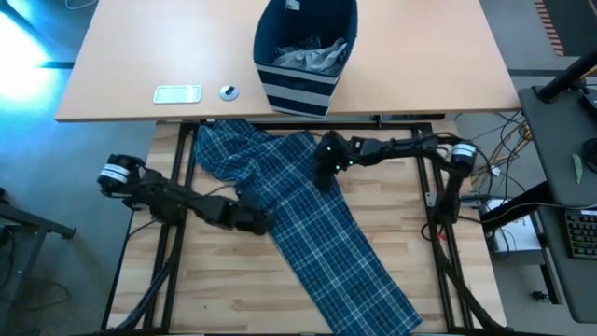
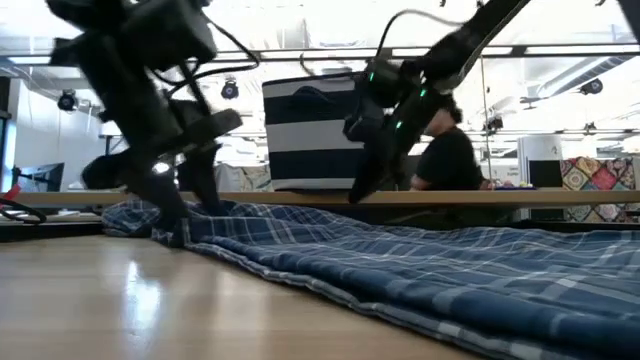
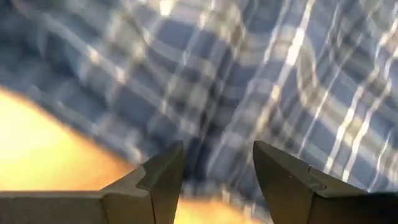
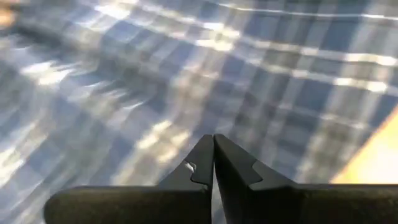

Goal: Fold Laundry from Bin
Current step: Fold the blue patterned pants

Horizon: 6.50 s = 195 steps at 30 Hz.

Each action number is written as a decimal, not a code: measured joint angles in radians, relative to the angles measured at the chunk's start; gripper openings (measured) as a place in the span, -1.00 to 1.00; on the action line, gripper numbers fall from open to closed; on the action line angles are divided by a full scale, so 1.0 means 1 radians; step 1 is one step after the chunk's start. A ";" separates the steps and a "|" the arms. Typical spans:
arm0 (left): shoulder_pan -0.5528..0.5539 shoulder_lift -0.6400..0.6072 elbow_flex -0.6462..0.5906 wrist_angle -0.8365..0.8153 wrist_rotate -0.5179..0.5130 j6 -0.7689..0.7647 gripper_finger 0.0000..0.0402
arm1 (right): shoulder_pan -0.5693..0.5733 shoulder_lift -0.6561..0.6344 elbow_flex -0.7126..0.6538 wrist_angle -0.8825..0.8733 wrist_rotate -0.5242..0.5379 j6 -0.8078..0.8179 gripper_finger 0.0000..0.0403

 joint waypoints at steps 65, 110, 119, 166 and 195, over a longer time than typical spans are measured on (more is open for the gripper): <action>0.044 -0.182 -0.058 -0.322 0.068 -0.458 0.33 | 1.277 -0.171 -0.162 -0.191 0.369 1.577 -0.96; 0.133 -0.300 -0.247 -0.084 0.072 -0.357 -1.00 | 1.376 0.086 0.209 -0.405 0.409 1.707 -0.96; 0.131 -0.313 -0.247 -0.101 0.077 -0.339 -1.00 | 1.327 0.167 0.203 -0.404 0.360 1.627 -0.96; 0.052 -0.231 -0.023 -0.712 0.231 -0.216 -0.04 | 0.545 0.015 0.281 -0.458 0.362 0.550 -0.96; -0.256 -0.101 0.023 -0.474 0.130 -0.576 0.39 | 0.041 0.127 0.276 -0.359 0.309 0.397 -0.96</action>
